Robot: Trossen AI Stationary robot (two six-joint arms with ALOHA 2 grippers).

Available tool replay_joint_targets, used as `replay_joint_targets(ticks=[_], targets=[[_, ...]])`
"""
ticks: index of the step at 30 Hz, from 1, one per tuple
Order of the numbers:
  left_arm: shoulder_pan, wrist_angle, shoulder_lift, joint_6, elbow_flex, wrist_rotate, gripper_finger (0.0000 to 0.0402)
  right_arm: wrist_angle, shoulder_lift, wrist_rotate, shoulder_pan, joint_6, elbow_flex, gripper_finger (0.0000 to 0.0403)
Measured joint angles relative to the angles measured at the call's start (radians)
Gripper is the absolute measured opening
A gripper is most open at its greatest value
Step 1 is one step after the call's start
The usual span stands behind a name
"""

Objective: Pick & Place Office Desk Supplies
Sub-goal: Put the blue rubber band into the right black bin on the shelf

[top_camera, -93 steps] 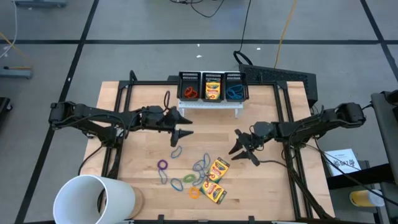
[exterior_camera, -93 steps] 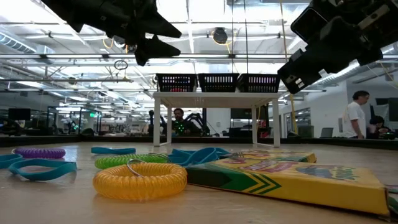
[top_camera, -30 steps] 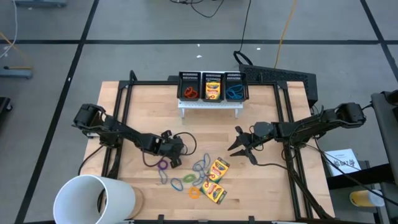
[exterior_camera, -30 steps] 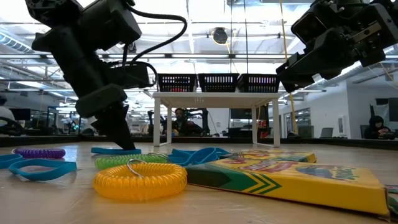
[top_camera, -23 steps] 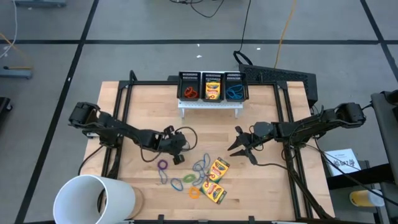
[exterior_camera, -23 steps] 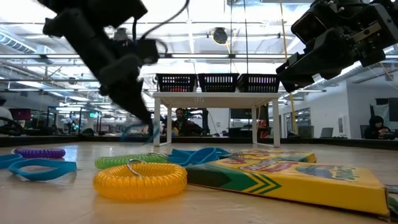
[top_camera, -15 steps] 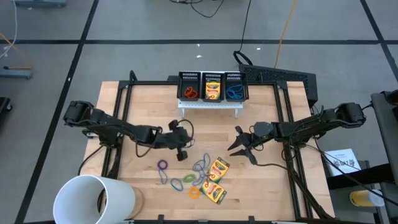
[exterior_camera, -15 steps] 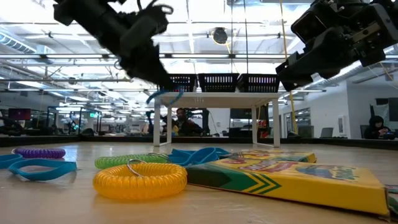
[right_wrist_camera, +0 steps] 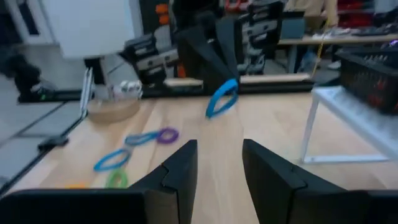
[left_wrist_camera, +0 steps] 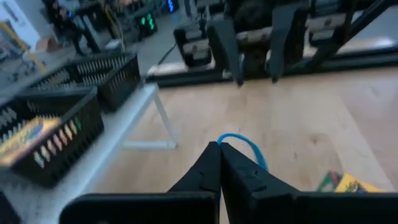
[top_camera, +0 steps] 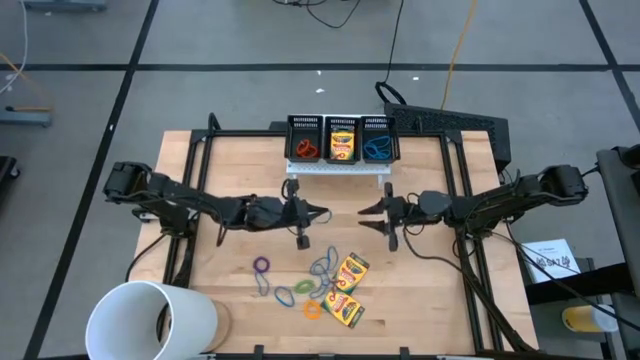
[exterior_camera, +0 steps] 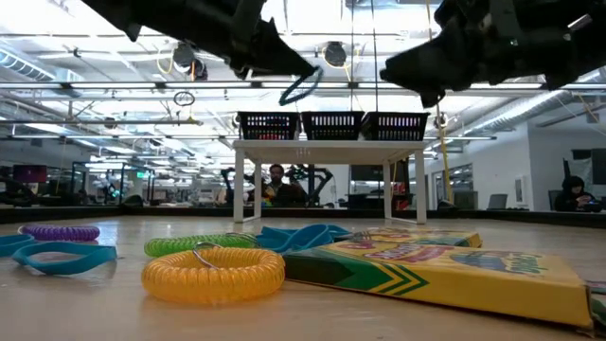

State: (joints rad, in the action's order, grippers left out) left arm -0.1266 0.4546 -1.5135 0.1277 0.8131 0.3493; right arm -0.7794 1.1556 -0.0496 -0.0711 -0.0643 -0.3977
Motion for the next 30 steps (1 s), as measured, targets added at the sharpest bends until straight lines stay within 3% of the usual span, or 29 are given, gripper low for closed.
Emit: replay_joint_targets(ticks=[14,21,30], targets=[[0.057,0.132,-0.016,0.054,0.016,-0.12,0.0003,-0.224,0.161,0.0,0.001,-0.015,-0.027,0.0181],[0.065,0.119,-0.1,0.111,0.103,-0.166,0.0003,-0.226,0.237,0.002,0.005,-0.002,-0.096,0.0177],[0.067,0.124,-0.104,0.119,0.11,-0.167,0.0003,-0.27,0.237,0.002,0.01,0.001,-0.099,0.0158]])
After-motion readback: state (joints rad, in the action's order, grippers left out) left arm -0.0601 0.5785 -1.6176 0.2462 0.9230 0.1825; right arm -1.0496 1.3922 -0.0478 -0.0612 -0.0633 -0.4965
